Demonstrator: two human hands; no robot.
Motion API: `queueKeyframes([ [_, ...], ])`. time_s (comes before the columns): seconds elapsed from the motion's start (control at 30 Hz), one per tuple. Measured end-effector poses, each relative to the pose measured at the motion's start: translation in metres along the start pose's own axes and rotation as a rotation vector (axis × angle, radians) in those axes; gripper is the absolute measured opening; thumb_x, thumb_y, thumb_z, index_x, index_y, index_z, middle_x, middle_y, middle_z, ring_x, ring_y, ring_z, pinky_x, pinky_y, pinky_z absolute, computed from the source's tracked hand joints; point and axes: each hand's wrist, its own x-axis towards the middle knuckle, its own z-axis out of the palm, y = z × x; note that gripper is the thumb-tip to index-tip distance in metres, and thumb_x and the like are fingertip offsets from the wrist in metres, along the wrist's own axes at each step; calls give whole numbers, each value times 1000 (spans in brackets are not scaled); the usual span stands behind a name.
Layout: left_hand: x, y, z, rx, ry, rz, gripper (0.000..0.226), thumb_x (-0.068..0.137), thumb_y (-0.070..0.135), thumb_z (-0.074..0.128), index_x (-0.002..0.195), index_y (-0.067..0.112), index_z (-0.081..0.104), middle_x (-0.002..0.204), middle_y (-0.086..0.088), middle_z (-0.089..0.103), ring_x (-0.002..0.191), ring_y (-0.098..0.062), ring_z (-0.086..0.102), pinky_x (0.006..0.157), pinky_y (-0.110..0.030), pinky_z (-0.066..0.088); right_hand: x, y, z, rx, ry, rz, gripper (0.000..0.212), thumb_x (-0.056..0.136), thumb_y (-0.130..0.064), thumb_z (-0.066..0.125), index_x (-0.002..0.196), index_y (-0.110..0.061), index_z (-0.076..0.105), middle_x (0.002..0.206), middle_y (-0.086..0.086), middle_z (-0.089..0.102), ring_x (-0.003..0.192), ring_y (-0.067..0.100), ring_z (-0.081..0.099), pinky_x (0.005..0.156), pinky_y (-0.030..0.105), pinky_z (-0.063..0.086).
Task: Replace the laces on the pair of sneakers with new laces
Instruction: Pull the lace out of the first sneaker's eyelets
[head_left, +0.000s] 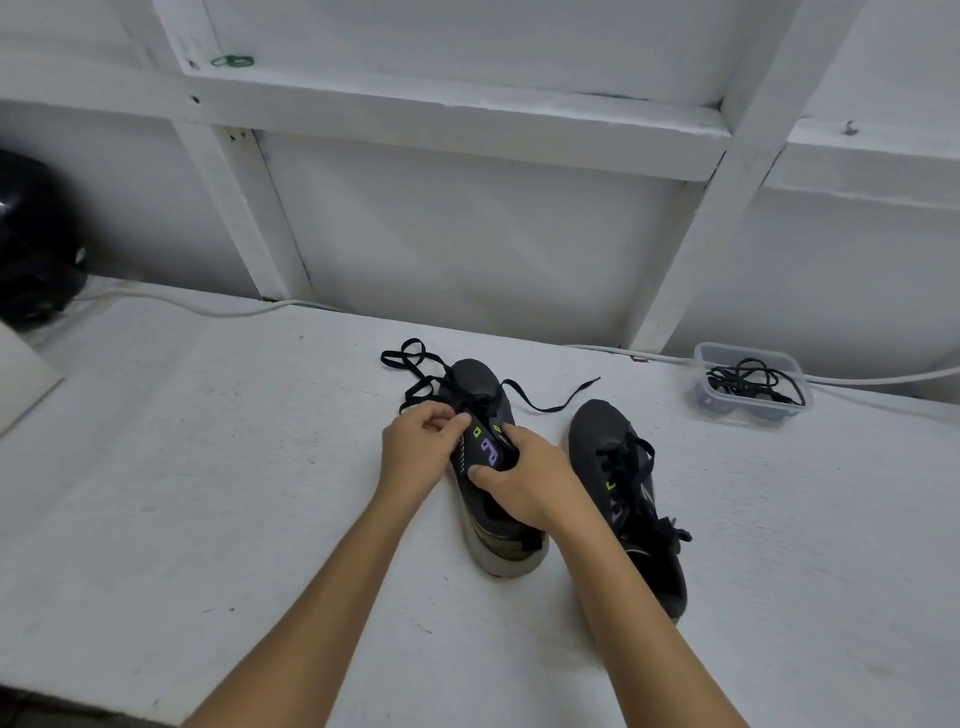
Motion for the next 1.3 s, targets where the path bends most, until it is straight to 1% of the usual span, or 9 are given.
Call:
queueKeyframes([
  [0.1,9,5,-2,-33,97,43,5,93,24,69,93,19,67,83,5,67,76,-5,63,68,-12,49,-2,-1,-2,9,-2,-3,46,89,-38,70,131,-26,57,111,-9,58,101,15,59,88,28,50],
  [0.23,29,1,-28,-485,541,-200,8,100,24,57,101,17,57,91,3,65,72,-6,65,67,-29,54,-4,-1,-2,29,-17,-8,49,90,-37,70,135,-25,54,119,-9,57,101,13,55,85,25,45],
  [0.37,24,-14,-30,-391,120,-362,26,98,37,61,89,12,63,77,-1,60,62,-12,53,56,-25,45,-2,-1,-2,33,-3,-11,41,89,-36,71,127,-27,58,118,-8,61,102,13,59,88,27,49],
  [0.5,2,-10,-11,-117,-143,-127,22,88,40,73,87,18,73,80,7,69,72,-6,60,66,-18,44,-2,-1,-2,11,2,-20,43,89,-36,70,129,-25,57,116,-8,59,103,15,58,90,28,49],
  [0.67,8,4,-1,-33,-17,-15,6,94,26,67,90,22,67,87,4,68,81,-9,62,68,-16,46,-2,0,-2,18,-4,-8,47,90,-36,70,134,-25,55,115,-8,57,101,14,56,86,25,46],
  [0.8,24,9,-23,-360,456,-172,7,99,26,53,97,21,58,99,-3,69,80,-10,64,63,-23,45,-2,1,-2,37,-11,-14,45,91,-37,70,132,-26,56,115,-10,57,100,13,55,84,24,44],
  [0.87,29,4,-34,-406,536,-243,13,101,28,51,104,17,57,101,-6,69,72,-7,62,62,-23,46,-1,2,0,27,-13,-14,46,90,-38,69,133,-27,55,124,-7,59,103,14,56,86,25,45],
  [1.07,5,-7,-13,-100,-146,-156,22,90,45,70,91,22,71,87,2,70,80,-14,66,69,-27,50,0,2,0,1,-5,-16,41,90,-38,69,127,-26,57,121,-6,61,103,15,58,88,27,48],
  [1.3,11,6,0,-2,-27,-31,14,94,30,67,89,17,65,85,3,68,73,-4,64,62,-10,45,-2,1,0,16,-1,-15,42,89,-38,70,128,-27,57,118,-7,61,101,14,59,86,26,49],
])
